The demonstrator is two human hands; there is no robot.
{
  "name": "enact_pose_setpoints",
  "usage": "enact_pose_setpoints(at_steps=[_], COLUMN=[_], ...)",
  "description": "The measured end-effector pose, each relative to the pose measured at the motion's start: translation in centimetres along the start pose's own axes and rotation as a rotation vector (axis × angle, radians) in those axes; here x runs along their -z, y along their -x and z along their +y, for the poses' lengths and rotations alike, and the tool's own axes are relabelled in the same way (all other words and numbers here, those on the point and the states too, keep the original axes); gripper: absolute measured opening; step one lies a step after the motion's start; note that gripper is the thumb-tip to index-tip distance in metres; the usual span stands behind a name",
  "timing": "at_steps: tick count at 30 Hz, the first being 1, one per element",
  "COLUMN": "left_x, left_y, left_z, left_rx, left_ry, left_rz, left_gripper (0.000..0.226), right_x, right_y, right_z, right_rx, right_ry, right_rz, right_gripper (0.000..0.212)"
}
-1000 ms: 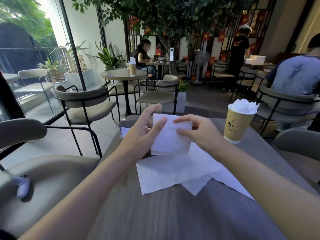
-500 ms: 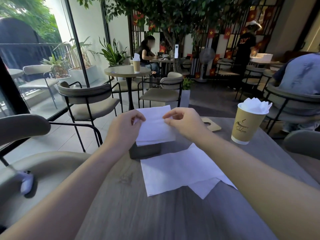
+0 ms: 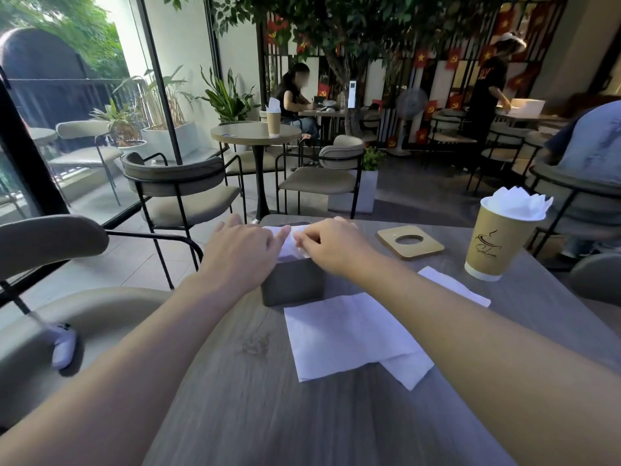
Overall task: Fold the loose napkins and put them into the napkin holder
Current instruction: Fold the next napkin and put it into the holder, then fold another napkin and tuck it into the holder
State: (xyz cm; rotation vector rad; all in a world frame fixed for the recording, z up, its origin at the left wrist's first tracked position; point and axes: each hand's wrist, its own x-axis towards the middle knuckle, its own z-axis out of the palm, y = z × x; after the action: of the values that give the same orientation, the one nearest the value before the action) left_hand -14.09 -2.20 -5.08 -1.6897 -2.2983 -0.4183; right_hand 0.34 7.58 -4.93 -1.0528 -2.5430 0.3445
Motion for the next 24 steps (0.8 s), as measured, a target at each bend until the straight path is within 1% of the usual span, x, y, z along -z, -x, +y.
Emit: enact_pose_setpoints(at_steps=[2,4,6,7,9,11,14,16,17,19,21,24], left_x=[-0.3,-0.6,-0.6,-0.5,-0.4,-0.2,0.1,0.3,0.5,0.3,-0.6,-2.6], left_y=[0.0,-0.2,-0.3,-0.3,-0.4,-0.4,-0.1,0.3,0.5,0.9,1.2,1.3], left_z=[-0.2,-0.4,-0.5,-0.4,-0.2,0.2,2.0,4.1,5.4,8.1,10.5,12.8], left_rx=[-0.007,-0.036,-0.062,-0.052,-0.046,-0.071,-0.181,-0.283,-0.313,-0.329,-0.321,-0.269], left_ry=[-0.038,-0.086,-0.122,-0.112,-0.079,-0.047,0.13,0.231,0.268,0.334,0.359,0.321], left_rz=[-0.026,-0.078,-0.105,-0.102,-0.053,0.071,0.266,0.34,0.349,0.277,0.146,-0.09], left_gripper=[0.069,0.082,0.086,0.082,0.069,0.057,0.036,0.026,0.025,0.027,0.024,0.022], right_x=[-0.5,-0.8,-1.2,-1.4,-1.4,-1.0,0.6,1.9,2.5,3.5,4.2,4.7], right_y=[-0.1,-0.2,-0.4,-0.5,-0.4,0.0,0.9,1.9,2.5,4.0,5.9,8.8], right_z=[-0.3,-0.3,-0.1,0.1,0.2,0.2,0.7,1.6,2.3,3.9,5.5,7.5], right_rx=[0.011,-0.001,-0.014,-0.019,-0.017,0.048,0.085,0.039,0.004,-0.06,-0.129,-0.218], right_ry=[0.124,0.159,0.159,0.149,0.099,0.068,0.016,-0.006,-0.003,0.006,-0.002,-0.051], right_rz=[-0.063,-0.108,-0.088,-0.054,0.011,0.105,0.225,0.265,0.281,0.293,0.266,0.196], right_gripper=[0.055,0.06,0.061,0.059,0.05,0.045,0.043,0.042,0.042,0.039,0.036,0.034])
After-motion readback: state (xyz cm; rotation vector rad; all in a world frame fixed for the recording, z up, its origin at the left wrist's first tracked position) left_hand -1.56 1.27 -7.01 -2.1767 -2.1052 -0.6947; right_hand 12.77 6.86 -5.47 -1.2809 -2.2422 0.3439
